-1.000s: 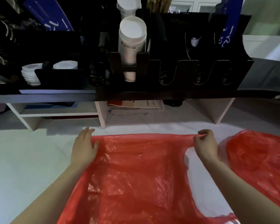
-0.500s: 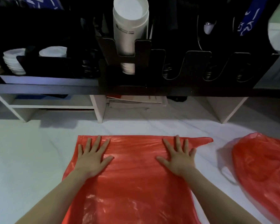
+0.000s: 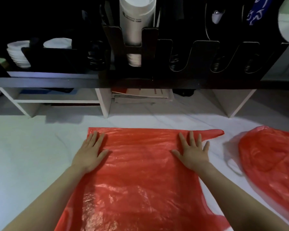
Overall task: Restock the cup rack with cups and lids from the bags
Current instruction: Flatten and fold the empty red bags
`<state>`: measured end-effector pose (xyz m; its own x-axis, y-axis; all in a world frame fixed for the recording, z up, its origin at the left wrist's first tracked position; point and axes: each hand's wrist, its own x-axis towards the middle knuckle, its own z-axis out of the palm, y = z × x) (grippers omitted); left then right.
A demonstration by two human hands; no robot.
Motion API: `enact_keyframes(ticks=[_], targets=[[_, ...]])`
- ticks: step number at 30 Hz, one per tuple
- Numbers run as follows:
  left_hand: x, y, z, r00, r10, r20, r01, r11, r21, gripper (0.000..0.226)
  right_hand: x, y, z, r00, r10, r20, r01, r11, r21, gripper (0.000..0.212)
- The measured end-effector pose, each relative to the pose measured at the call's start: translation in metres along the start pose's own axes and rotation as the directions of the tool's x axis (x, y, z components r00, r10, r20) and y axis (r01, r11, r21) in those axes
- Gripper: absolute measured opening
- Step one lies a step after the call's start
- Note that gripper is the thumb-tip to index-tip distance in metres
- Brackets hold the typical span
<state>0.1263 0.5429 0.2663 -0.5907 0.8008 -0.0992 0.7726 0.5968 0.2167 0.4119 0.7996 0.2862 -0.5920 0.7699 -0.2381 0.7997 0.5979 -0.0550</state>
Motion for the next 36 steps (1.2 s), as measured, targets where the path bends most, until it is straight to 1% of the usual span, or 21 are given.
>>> enact_keyframes(ticks=[2,4,6,8,10,12,14,18,20,22,24,25,27,30,36], targets=[[-0.01,0.005,-0.007,0.995,0.012,-0.095,-0.017,0.999,-0.047,0.075,-0.008,-0.015,-0.005,0.996,-0.037,-0.081,0.04,0.998,0.037,0.082],[-0.027,0.008,-0.009,0.99,0.022,-0.138,-0.032,0.997,-0.072,0.073,-0.021,-0.035,-0.003,0.991,-0.079,-0.105,0.092,0.989,0.118,0.083],[-0.047,0.011,-0.005,0.991,0.02,-0.131,-0.032,0.996,-0.088,0.069,-0.038,-0.056,0.007,0.988,-0.142,-0.057,0.15,0.97,0.19,0.085],[-0.064,0.015,0.002,0.995,0.027,-0.094,-0.035,0.996,-0.087,0.066,-0.057,-0.071,0.025,0.985,-0.171,0.007,0.165,0.961,0.223,0.087],[-0.076,0.02,0.012,0.998,0.039,-0.051,-0.042,0.997,-0.066,0.065,-0.072,-0.076,0.044,0.984,-0.177,0.037,0.169,0.972,0.162,0.086],[-0.085,0.022,0.021,0.999,0.044,-0.021,-0.045,0.999,-0.029,0.063,-0.079,-0.073,0.057,0.982,-0.191,-0.004,0.19,0.979,0.068,0.084],[-0.086,0.025,0.023,0.999,0.039,-0.013,-0.038,0.999,0.015,0.062,-0.075,-0.065,0.06,0.981,-0.187,-0.046,0.189,0.981,0.045,0.084],[-0.088,0.023,0.018,0.999,0.033,0.027,-0.034,0.998,0.053,0.064,-0.068,-0.06,0.056,0.979,-0.203,-0.03,0.204,0.979,0.021,0.086],[-0.095,0.022,0.016,0.997,0.071,-0.011,-0.071,0.997,0.033,0.066,-0.069,-0.059,0.053,0.977,-0.211,-0.031,0.212,0.977,0.035,0.085],[-0.105,0.021,0.016,0.989,0.099,-0.109,-0.101,0.995,-0.01,0.067,-0.074,-0.056,0.049,0.973,-0.215,-0.083,0.22,0.974,0.056,0.085],[-0.111,0.02,0.017,0.982,0.046,-0.182,-0.059,0.996,-0.067,0.068,-0.077,-0.052,0.045,0.97,-0.207,-0.128,0.217,0.973,0.072,0.086],[-0.112,0.02,0.017,0.983,0.002,-0.183,-0.019,0.996,-0.088,0.069,-0.079,-0.051,0.044,0.973,-0.198,-0.12,0.209,0.974,0.084,0.086],[-0.112,0.02,0.02,0.991,-0.047,-0.128,0.038,0.996,-0.076,0.071,-0.084,-0.047,0.047,0.982,-0.172,-0.076,0.178,0.98,0.086,0.084],[-0.11,0.023,0.027,0.998,-0.013,-0.065,0.012,1.0,-0.016,0.066,-0.091,-0.036,0.055,0.987,-0.149,-0.059,0.151,0.988,0.035,0.083],[-0.104,0.029,0.031,0.999,0.013,-0.048,-0.01,0.998,0.068,0.06,-0.091,-0.027,0.052,0.994,-0.102,-0.034,0.103,0.994,0.034,0.085]])
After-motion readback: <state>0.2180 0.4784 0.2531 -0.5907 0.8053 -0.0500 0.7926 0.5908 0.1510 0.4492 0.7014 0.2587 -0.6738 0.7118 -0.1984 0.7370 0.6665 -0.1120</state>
